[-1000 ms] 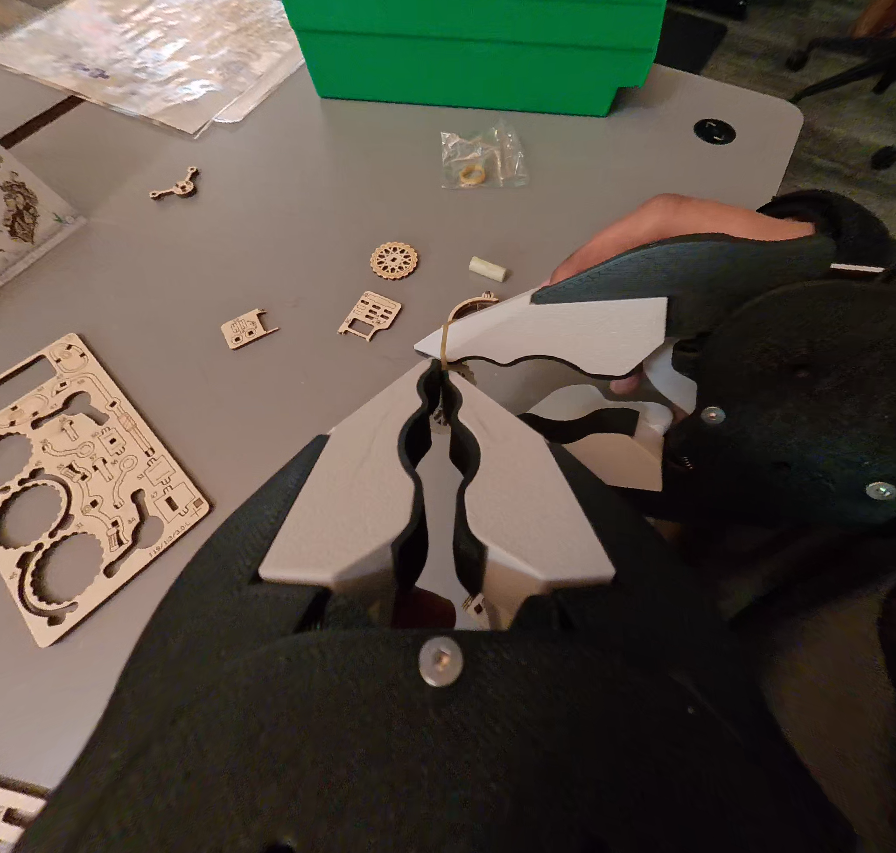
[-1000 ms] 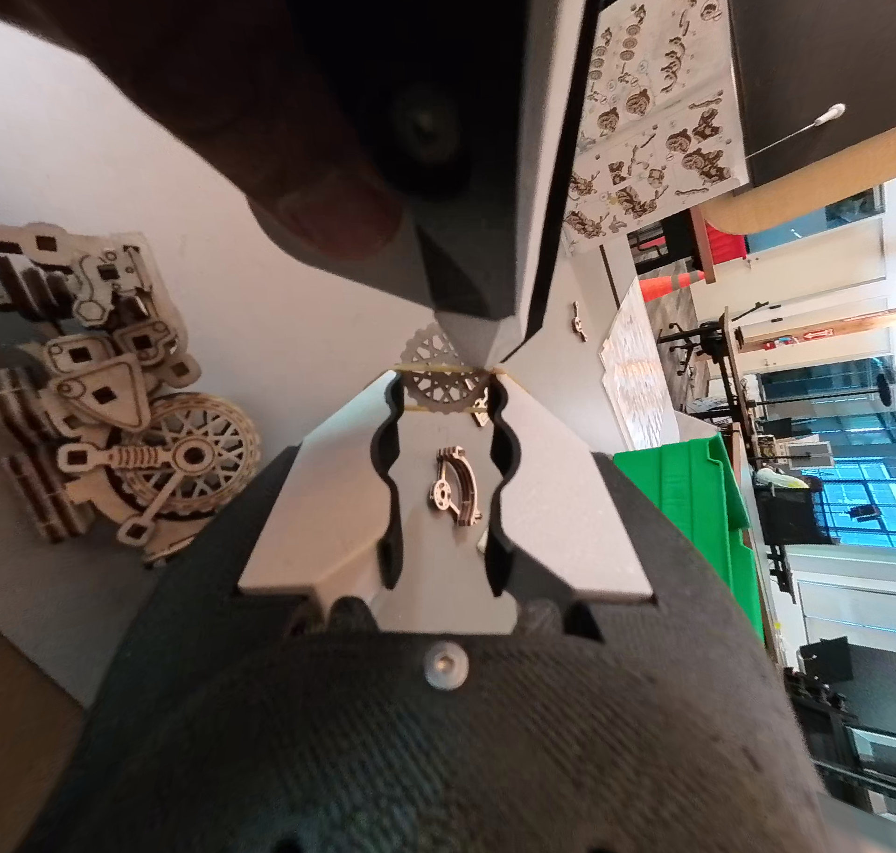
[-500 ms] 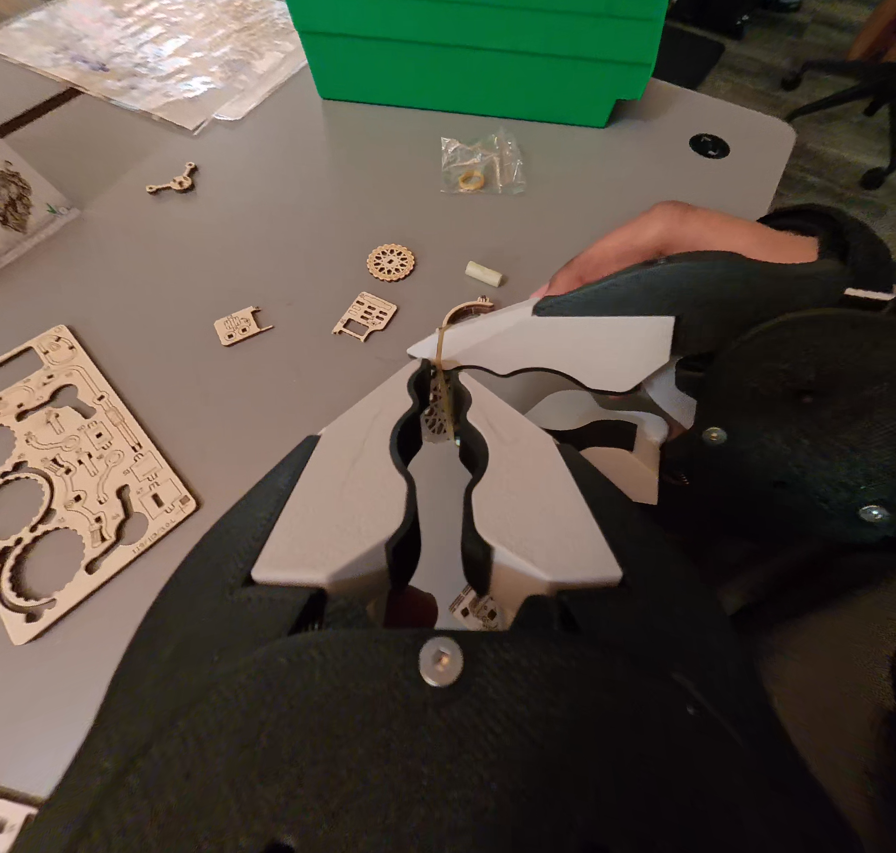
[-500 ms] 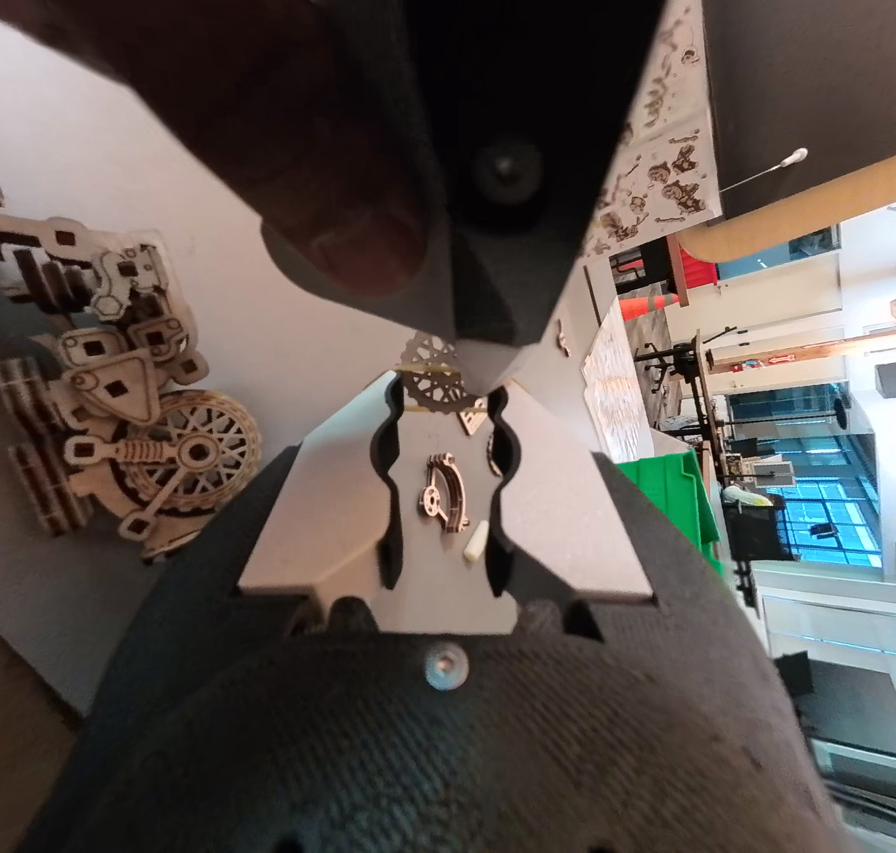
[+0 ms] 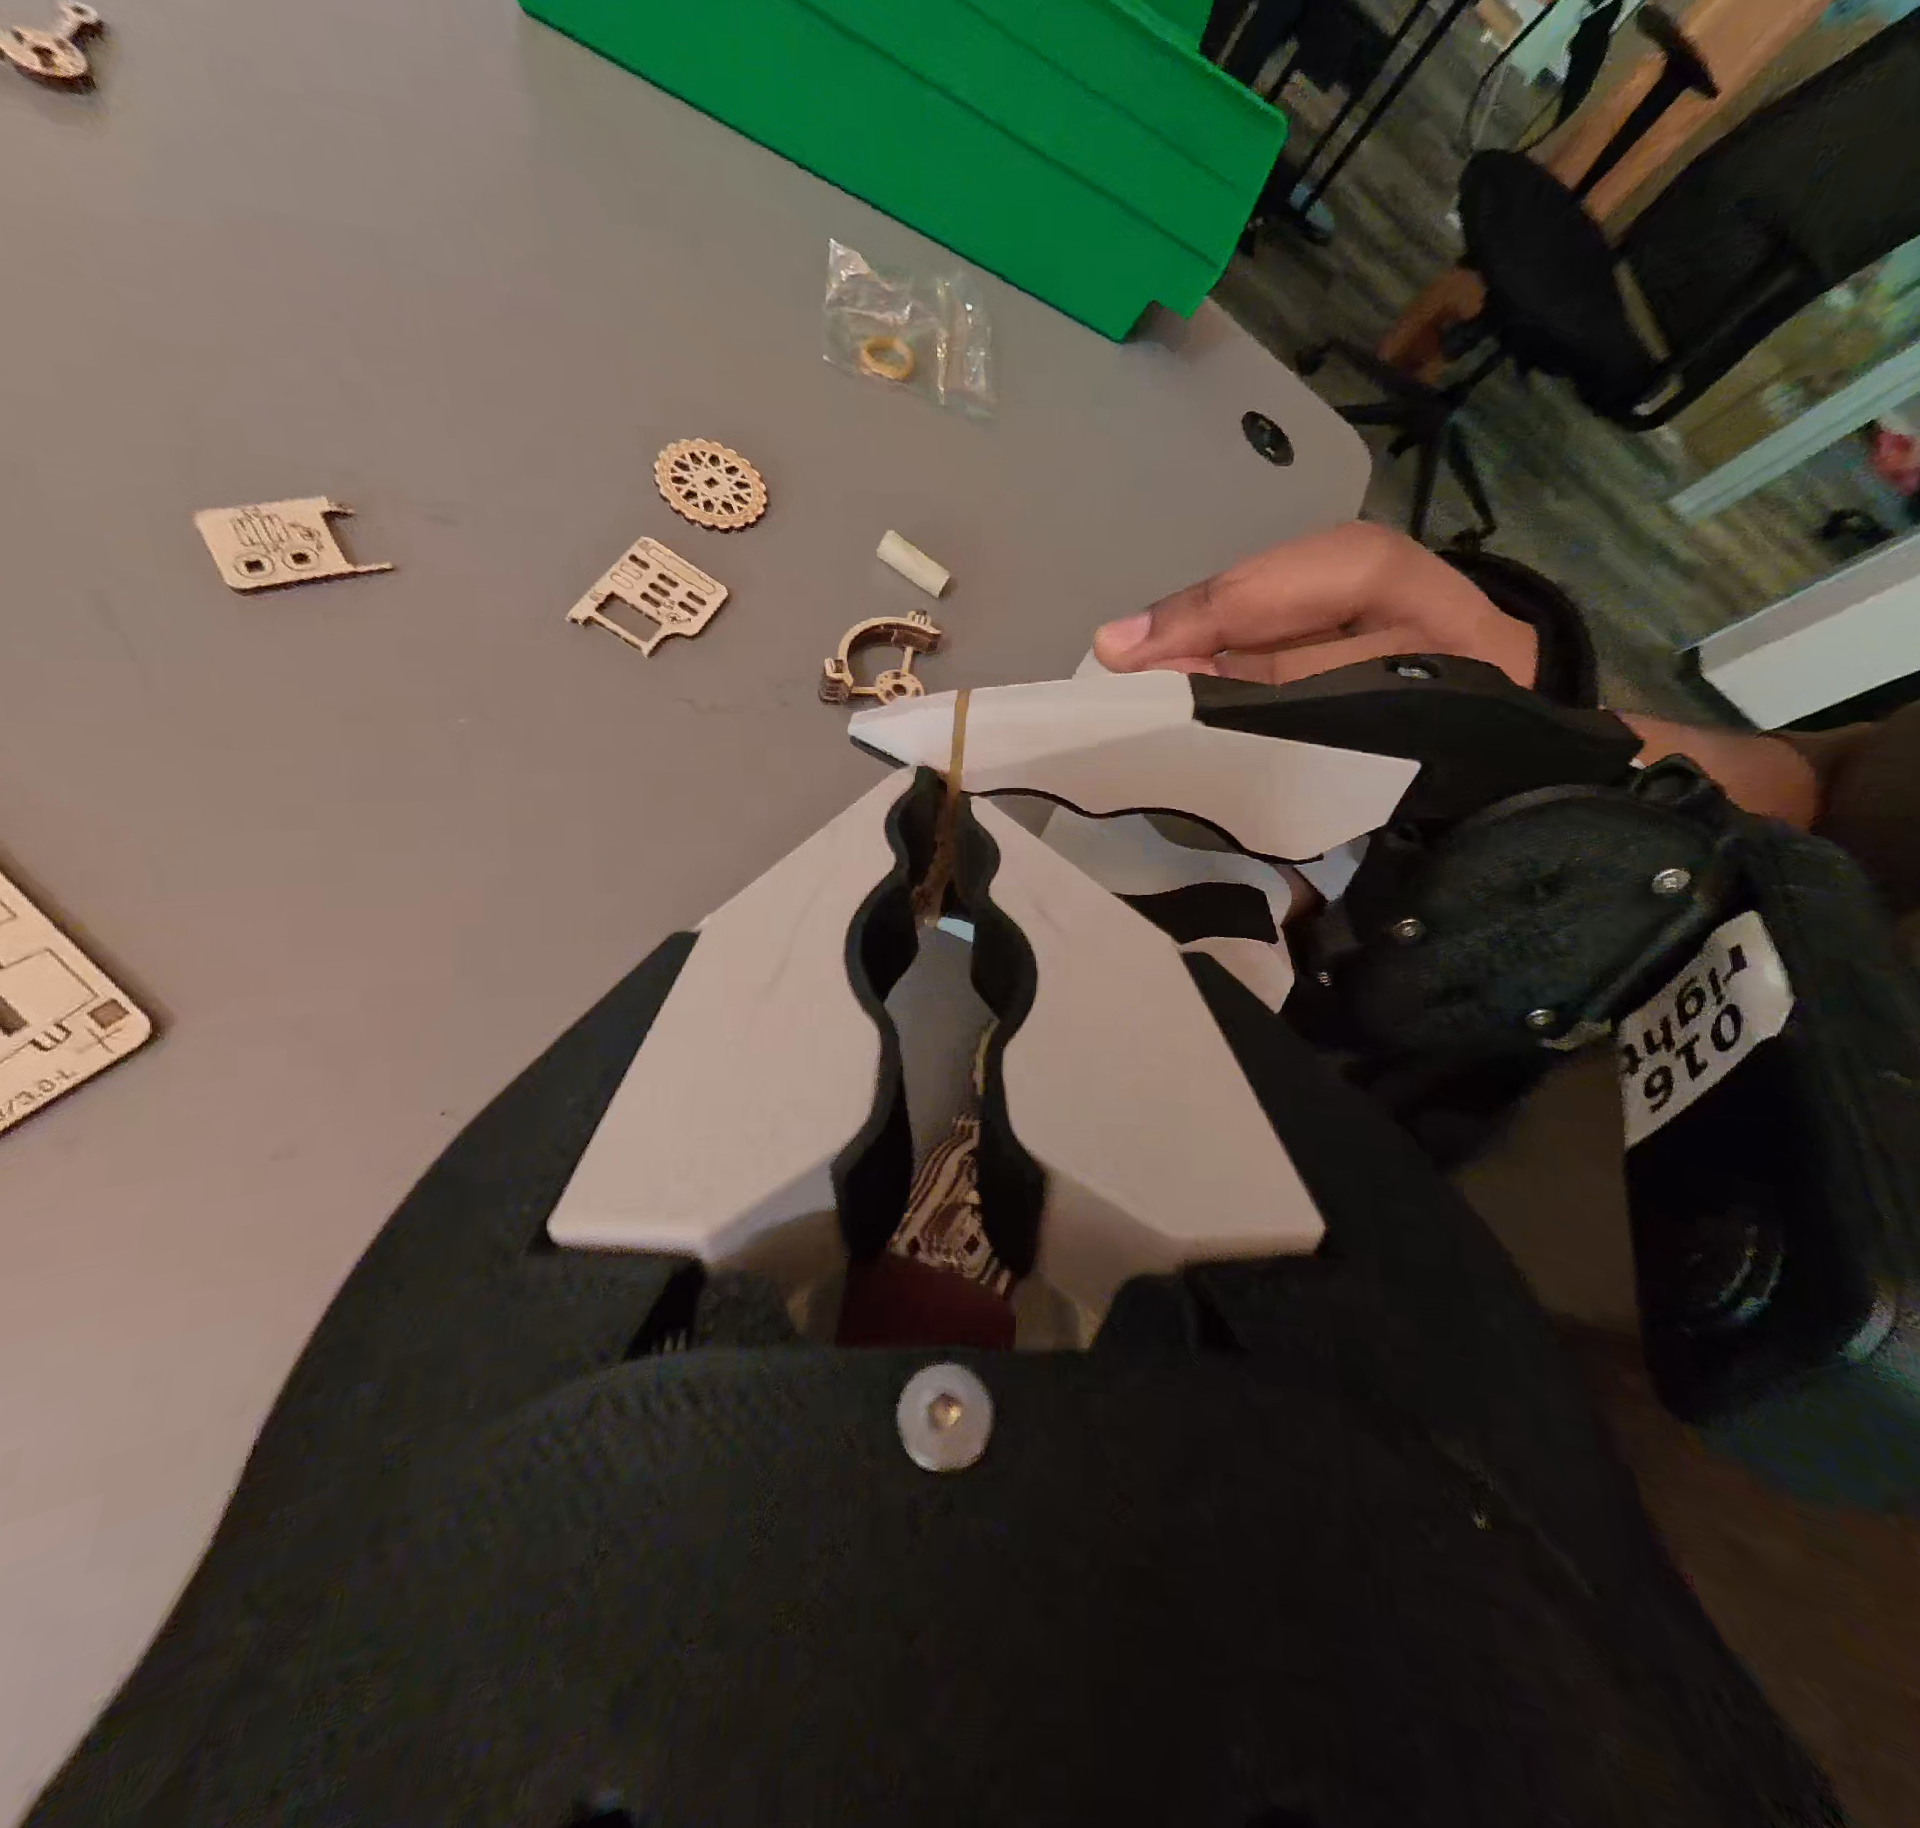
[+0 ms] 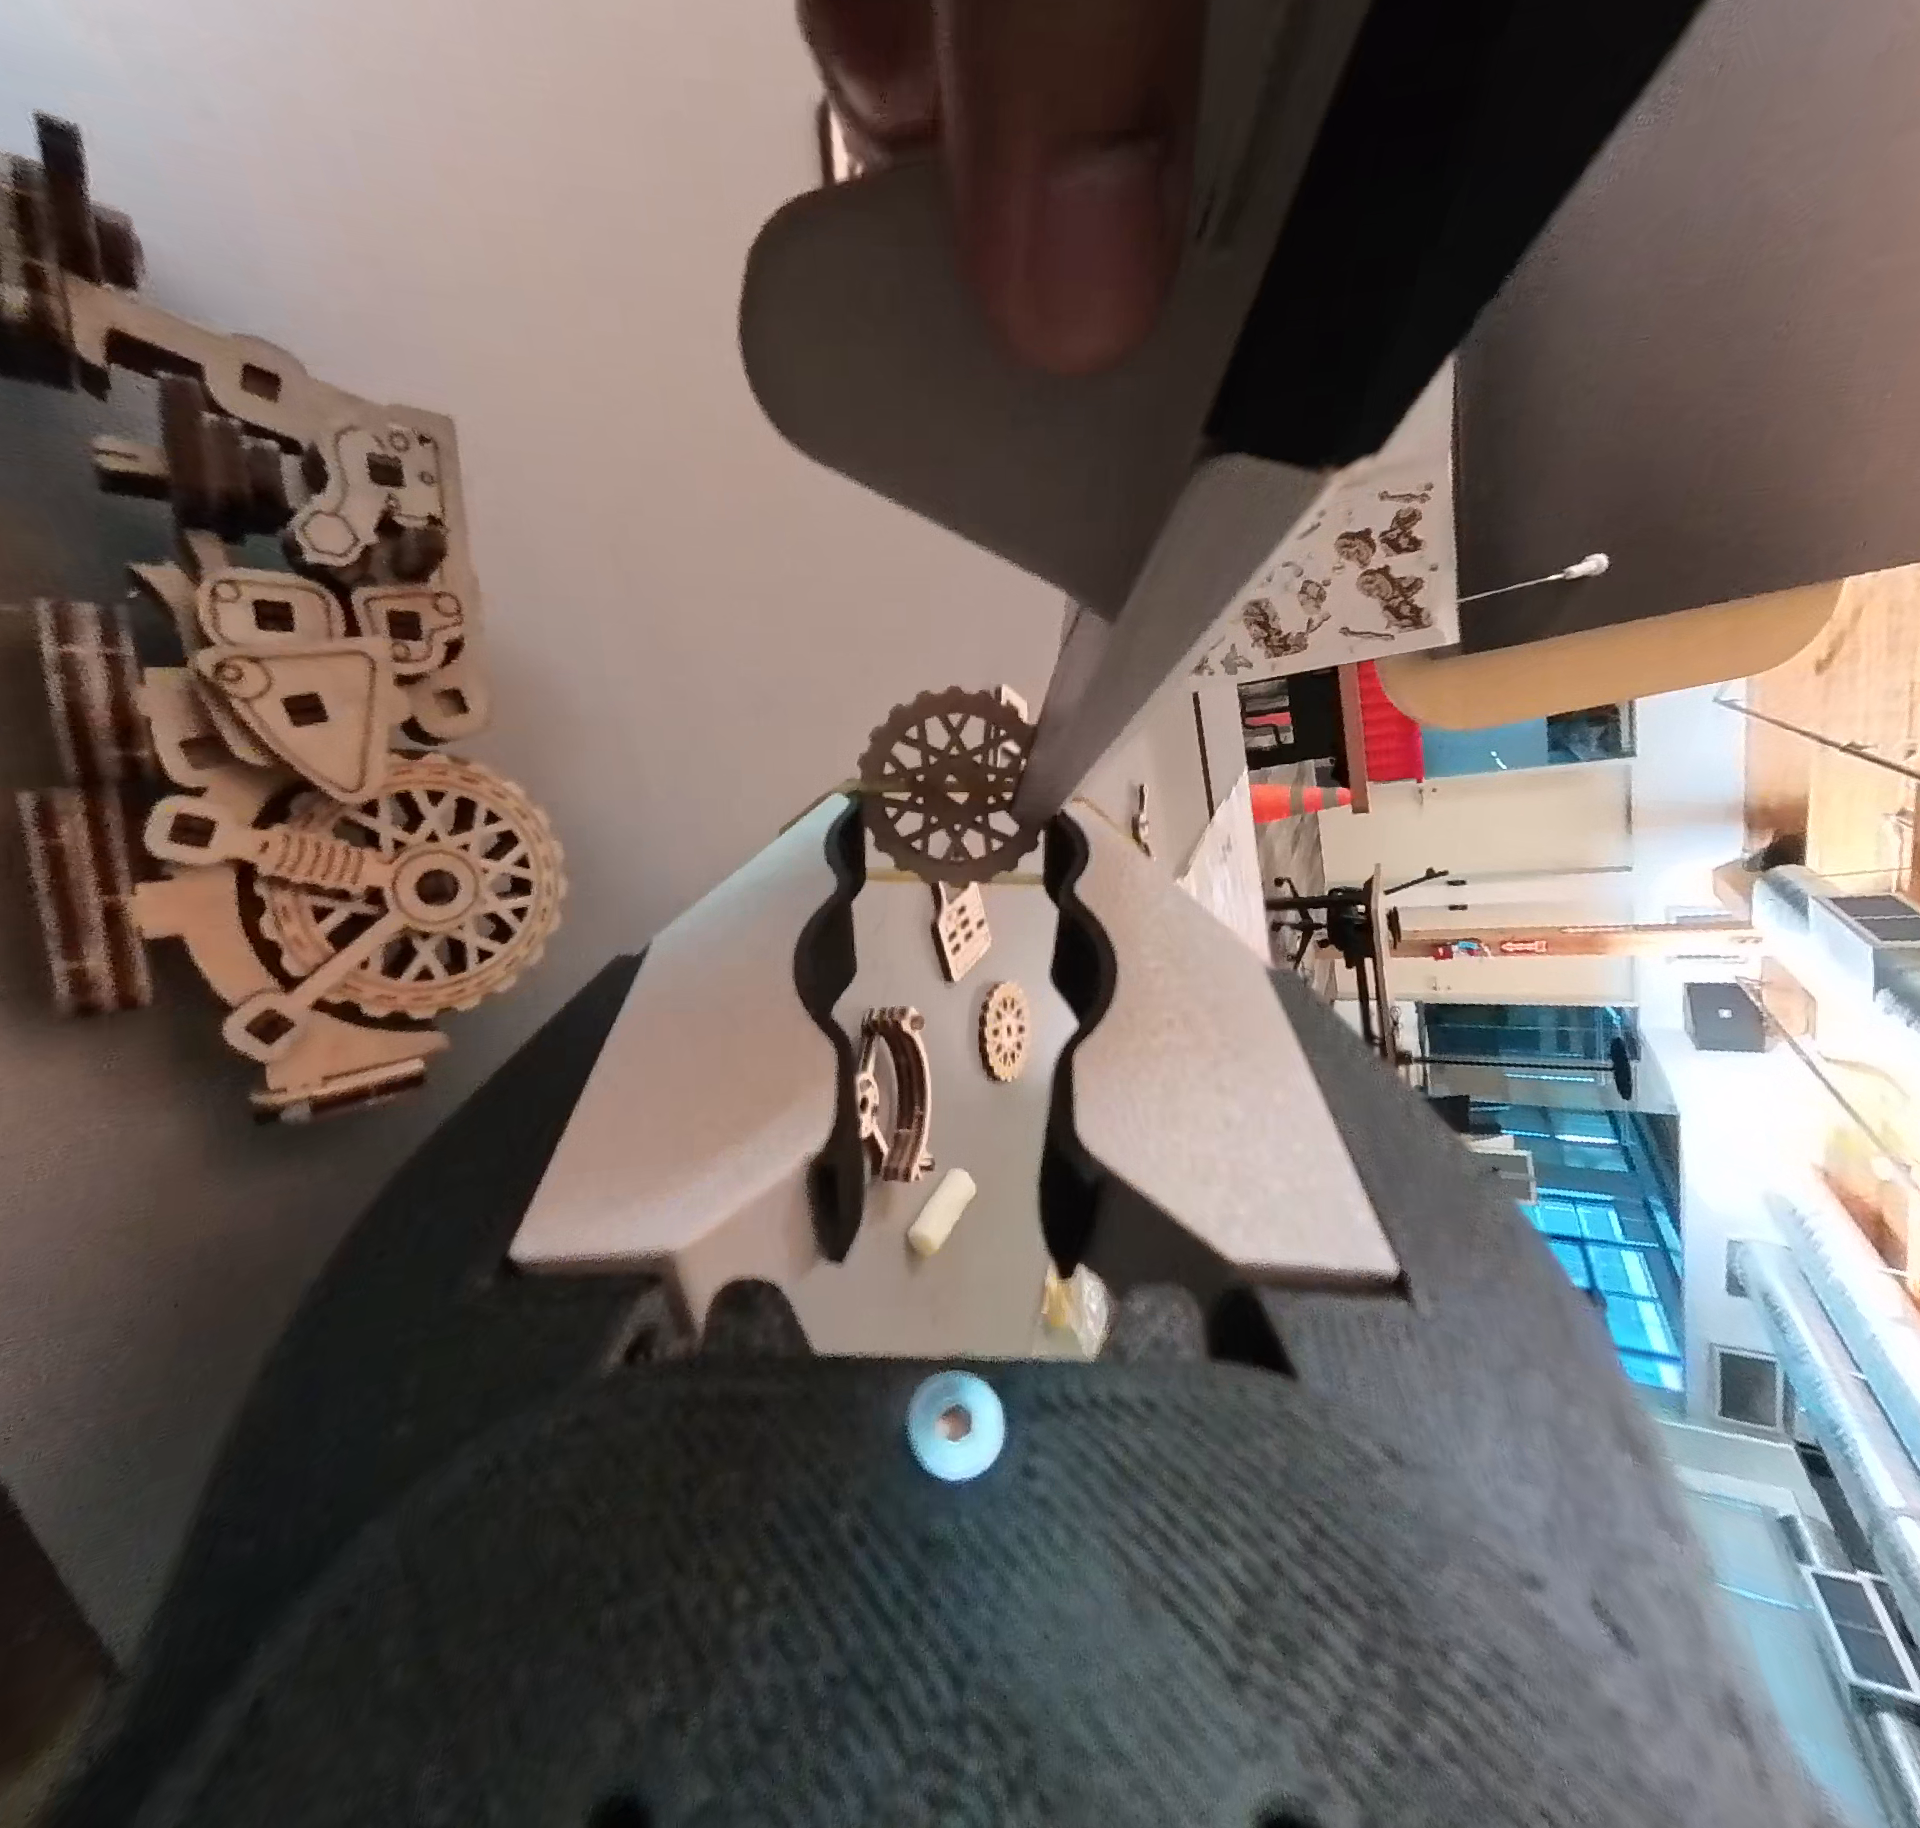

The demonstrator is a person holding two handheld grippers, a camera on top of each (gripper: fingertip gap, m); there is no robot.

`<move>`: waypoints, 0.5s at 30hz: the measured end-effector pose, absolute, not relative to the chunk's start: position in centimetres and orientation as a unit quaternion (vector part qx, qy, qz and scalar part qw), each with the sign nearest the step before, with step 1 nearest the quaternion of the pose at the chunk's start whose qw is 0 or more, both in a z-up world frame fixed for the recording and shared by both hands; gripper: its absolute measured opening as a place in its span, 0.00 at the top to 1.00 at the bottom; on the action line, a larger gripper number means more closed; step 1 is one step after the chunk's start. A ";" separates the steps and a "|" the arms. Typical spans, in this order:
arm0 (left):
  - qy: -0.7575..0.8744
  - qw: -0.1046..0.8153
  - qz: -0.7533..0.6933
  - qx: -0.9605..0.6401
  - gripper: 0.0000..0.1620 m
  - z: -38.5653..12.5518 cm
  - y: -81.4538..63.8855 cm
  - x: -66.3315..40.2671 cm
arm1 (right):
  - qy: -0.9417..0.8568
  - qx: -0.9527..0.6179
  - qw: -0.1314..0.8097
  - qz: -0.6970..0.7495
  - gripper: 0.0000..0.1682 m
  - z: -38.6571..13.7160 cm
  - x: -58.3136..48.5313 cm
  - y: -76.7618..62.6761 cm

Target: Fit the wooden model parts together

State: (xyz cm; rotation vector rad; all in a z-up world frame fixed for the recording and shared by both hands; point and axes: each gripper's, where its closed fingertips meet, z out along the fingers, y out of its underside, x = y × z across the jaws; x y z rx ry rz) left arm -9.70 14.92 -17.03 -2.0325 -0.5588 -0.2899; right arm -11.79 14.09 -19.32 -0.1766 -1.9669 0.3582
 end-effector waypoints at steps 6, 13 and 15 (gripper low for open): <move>-0.219 0.493 -0.112 -0.835 1.00 -16.8 14.7 -9.7 | -0.823 -0.072 0.543 0.150 0.80 -19.1 -11.8 14.0; -0.207 0.490 -0.013 -0.847 1.00 -16.9 15.2 -10.0 | -0.824 -0.106 0.539 0.140 0.80 -19.2 -12.0 14.5; -0.202 0.491 0.013 -0.847 1.00 -16.8 15.4 -10.1 | -0.822 -0.116 0.539 0.139 0.80 -19.1 -12.1 14.7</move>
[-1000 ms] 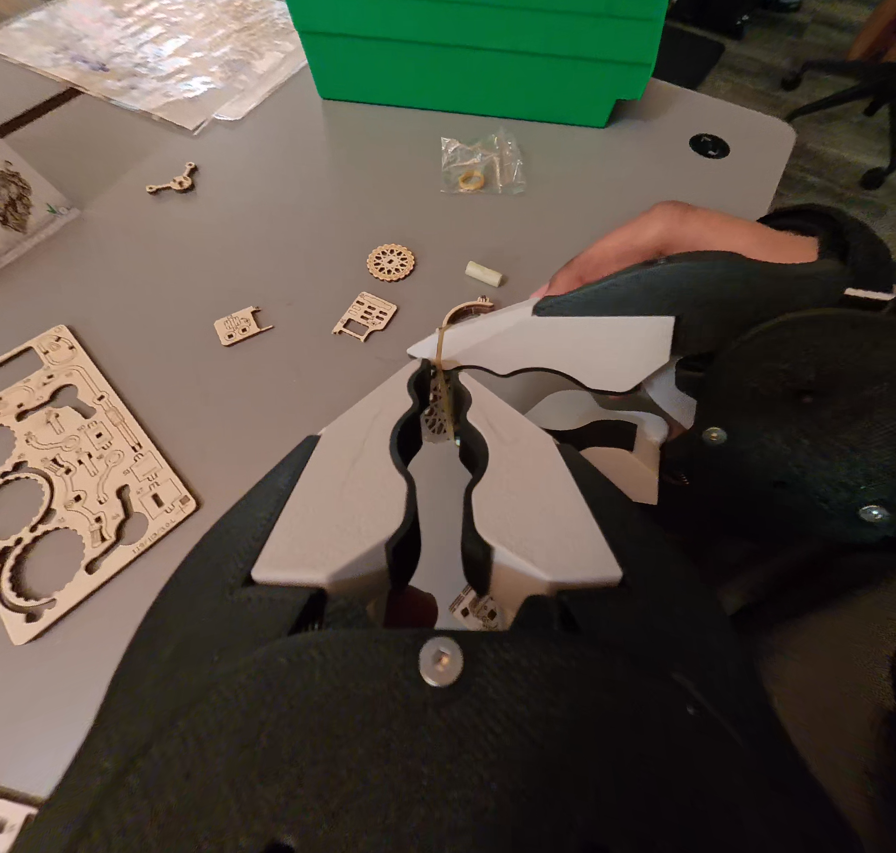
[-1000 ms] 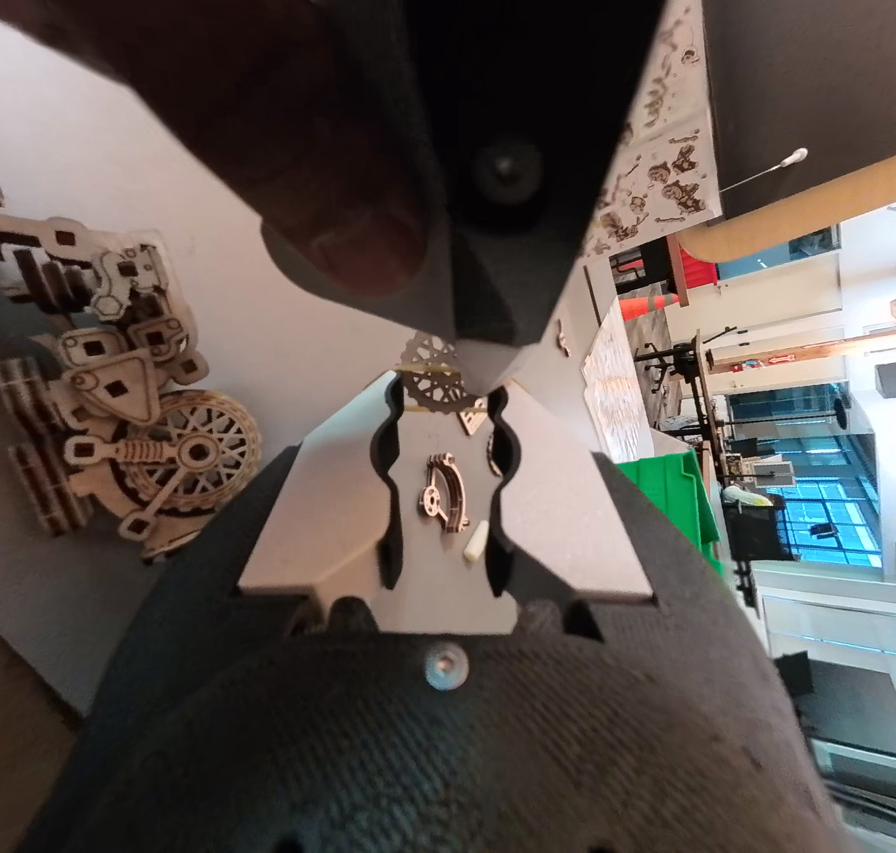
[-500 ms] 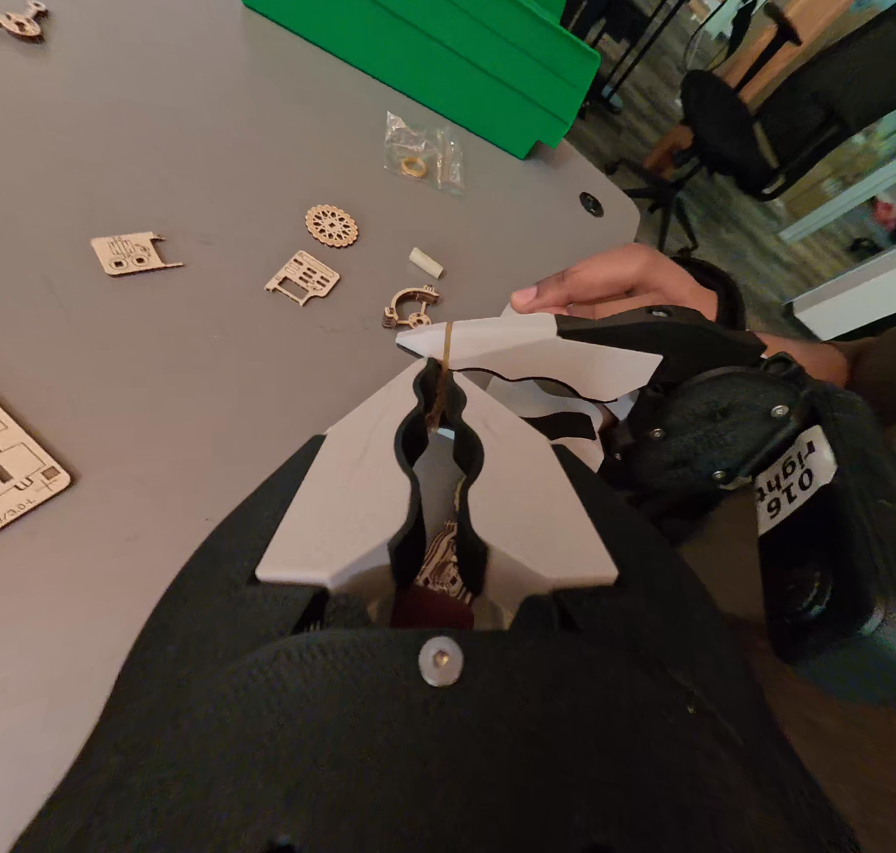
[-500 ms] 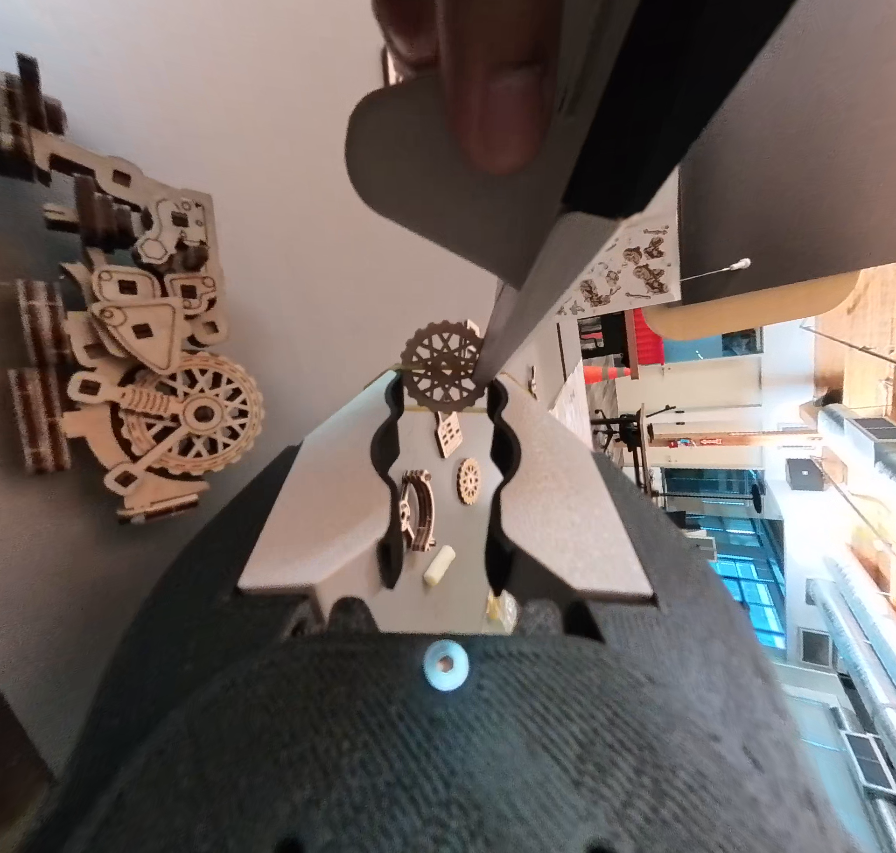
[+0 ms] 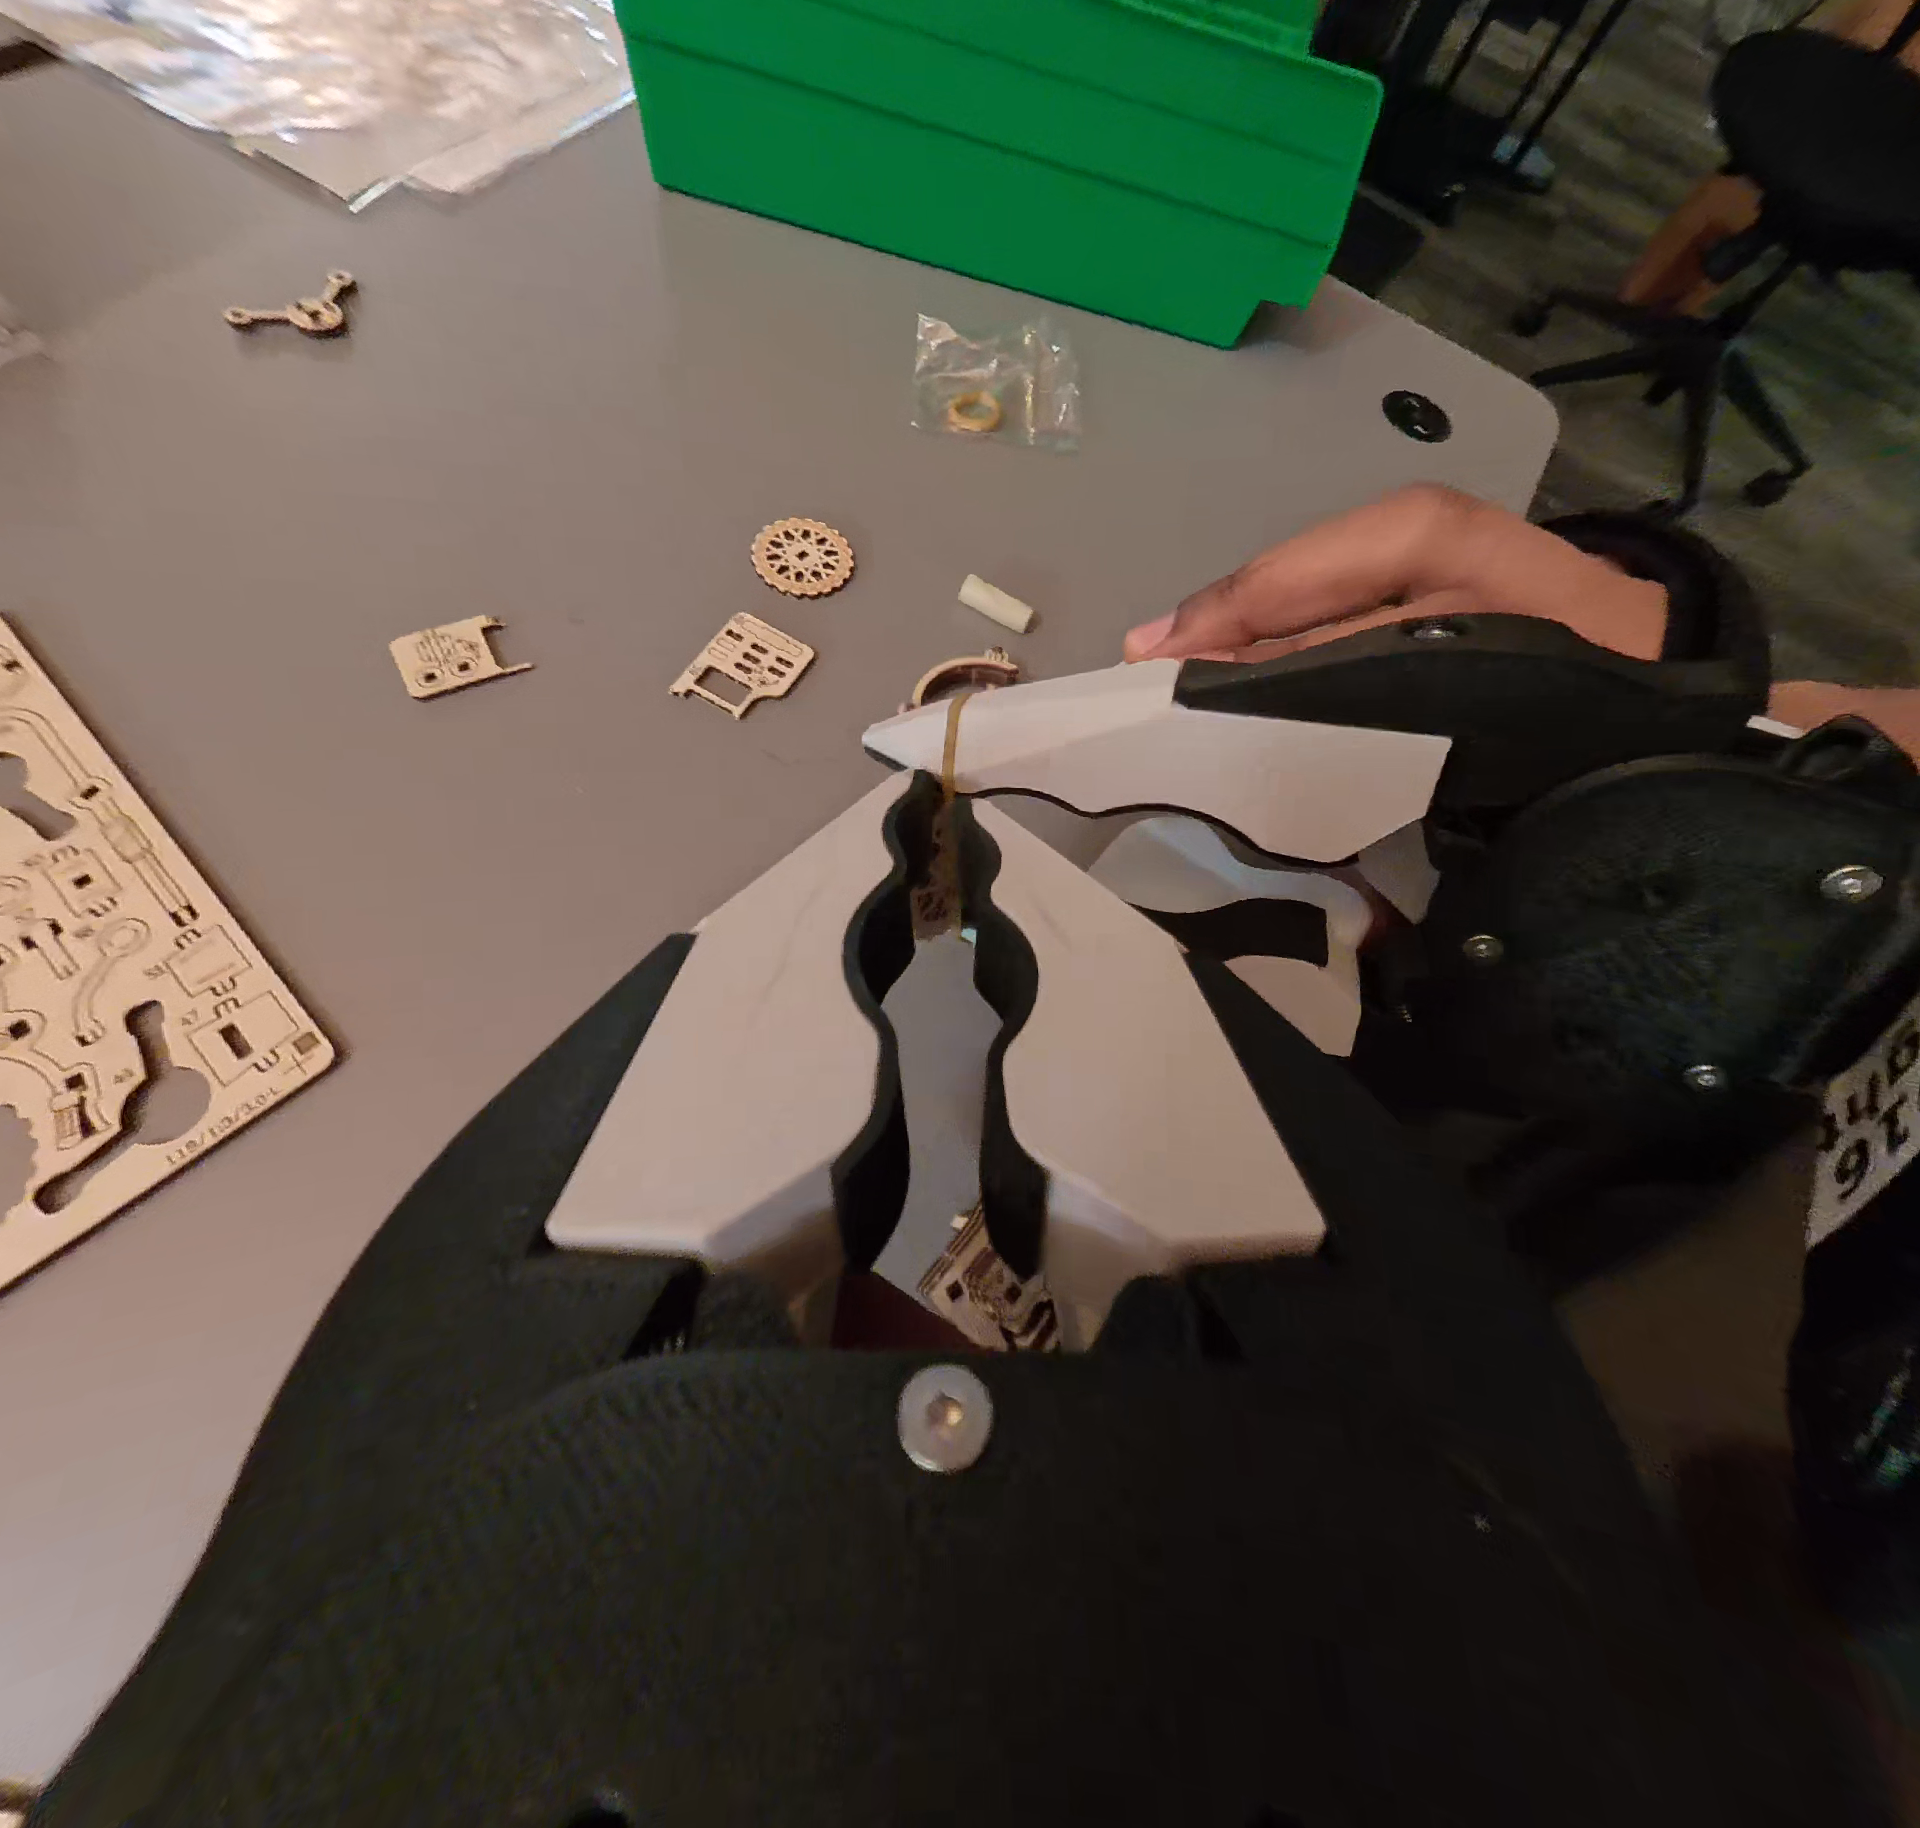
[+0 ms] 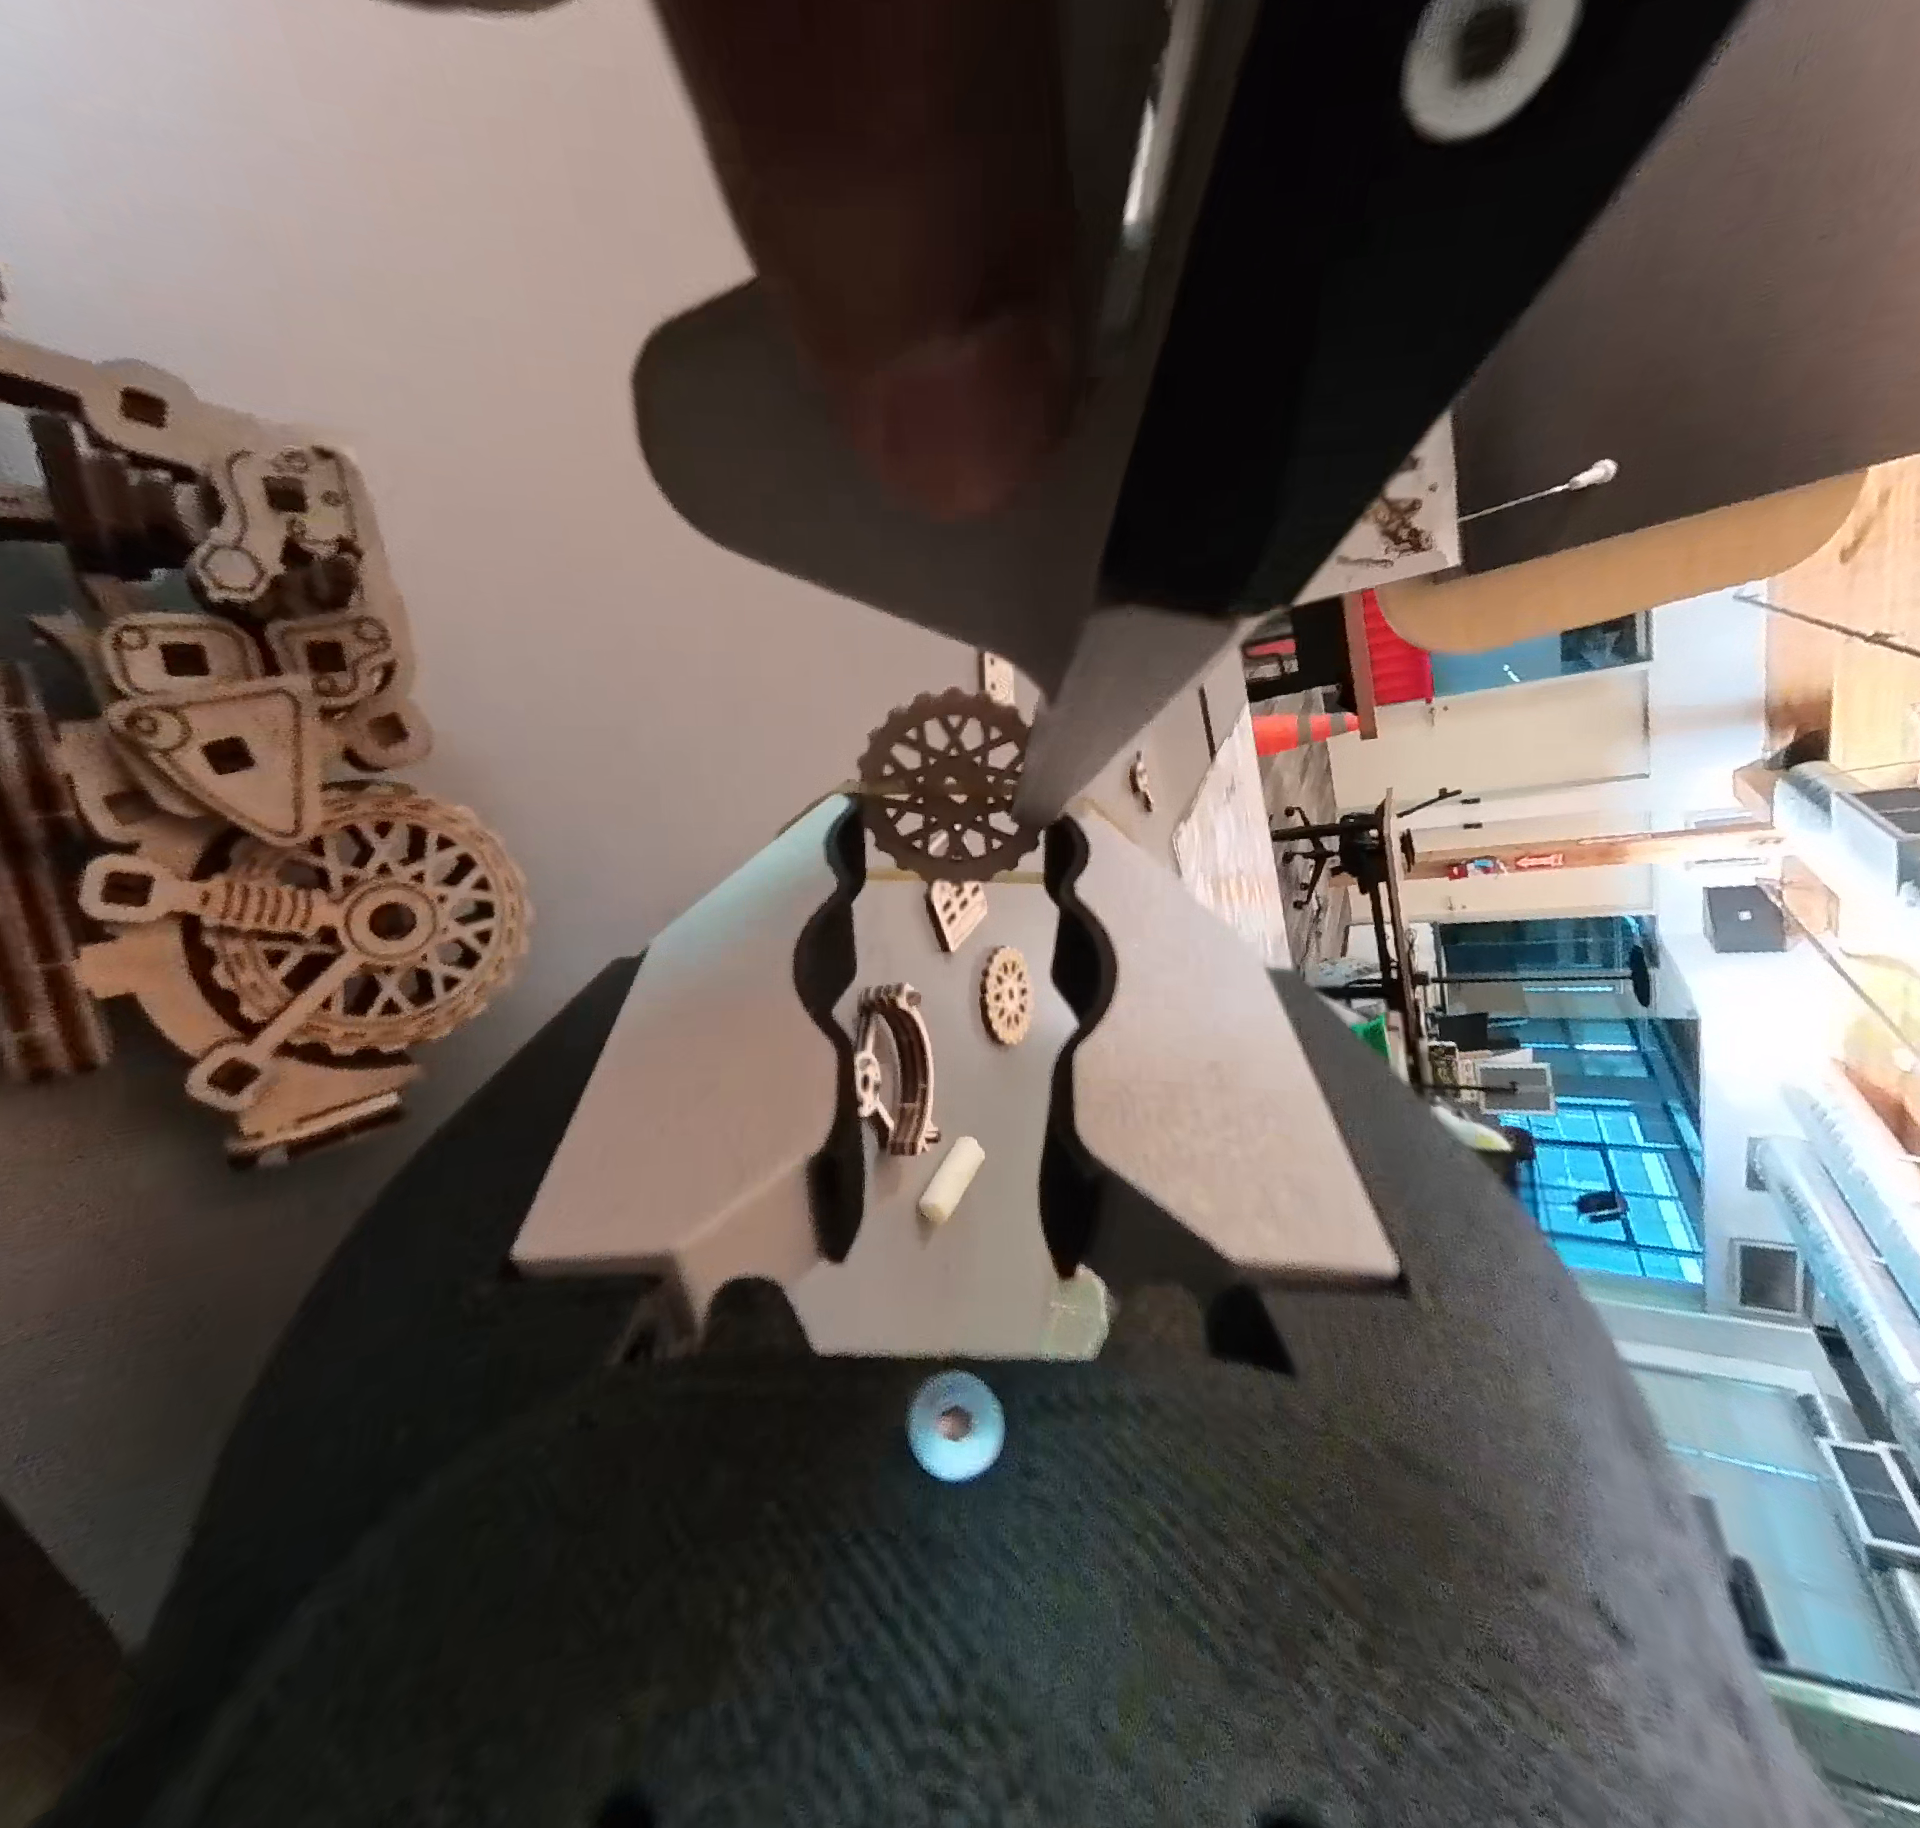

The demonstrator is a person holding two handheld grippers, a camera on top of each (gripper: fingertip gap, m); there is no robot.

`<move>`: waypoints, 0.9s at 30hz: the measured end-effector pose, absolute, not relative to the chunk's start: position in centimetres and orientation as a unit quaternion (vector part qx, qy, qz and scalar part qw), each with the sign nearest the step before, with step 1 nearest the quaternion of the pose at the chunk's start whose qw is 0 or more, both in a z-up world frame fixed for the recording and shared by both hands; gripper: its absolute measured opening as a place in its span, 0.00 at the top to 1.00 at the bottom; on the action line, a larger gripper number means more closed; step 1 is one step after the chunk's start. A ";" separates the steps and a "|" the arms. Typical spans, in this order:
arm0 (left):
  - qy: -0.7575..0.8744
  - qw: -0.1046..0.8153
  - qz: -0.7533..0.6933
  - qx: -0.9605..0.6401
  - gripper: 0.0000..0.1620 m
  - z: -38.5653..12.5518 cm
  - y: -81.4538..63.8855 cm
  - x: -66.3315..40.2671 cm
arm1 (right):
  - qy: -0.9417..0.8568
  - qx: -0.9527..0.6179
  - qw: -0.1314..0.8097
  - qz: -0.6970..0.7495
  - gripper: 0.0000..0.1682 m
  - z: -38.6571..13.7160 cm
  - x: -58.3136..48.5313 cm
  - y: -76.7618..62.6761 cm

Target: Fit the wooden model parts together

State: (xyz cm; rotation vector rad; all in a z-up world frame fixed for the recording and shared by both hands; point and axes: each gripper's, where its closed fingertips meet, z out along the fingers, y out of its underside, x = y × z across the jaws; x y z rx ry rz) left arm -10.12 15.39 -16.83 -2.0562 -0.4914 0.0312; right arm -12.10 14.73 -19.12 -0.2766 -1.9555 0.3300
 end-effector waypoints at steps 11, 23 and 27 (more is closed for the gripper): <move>-0.220 0.515 0.028 -0.828 0.99 -16.7 16.1 -10.5 | -0.821 -0.165 0.527 0.145 0.80 -19.2 -12.3 15.4; -0.215 0.525 0.036 -0.823 1.00 -16.6 16.1 -10.6 | -0.818 -0.179 0.525 0.148 0.80 -19.3 -12.5 15.5; -0.211 0.522 0.032 -0.826 1.00 -16.7 16.1 -10.7 | -0.817 -0.181 0.527 0.148 0.80 -19.4 -12.7 15.5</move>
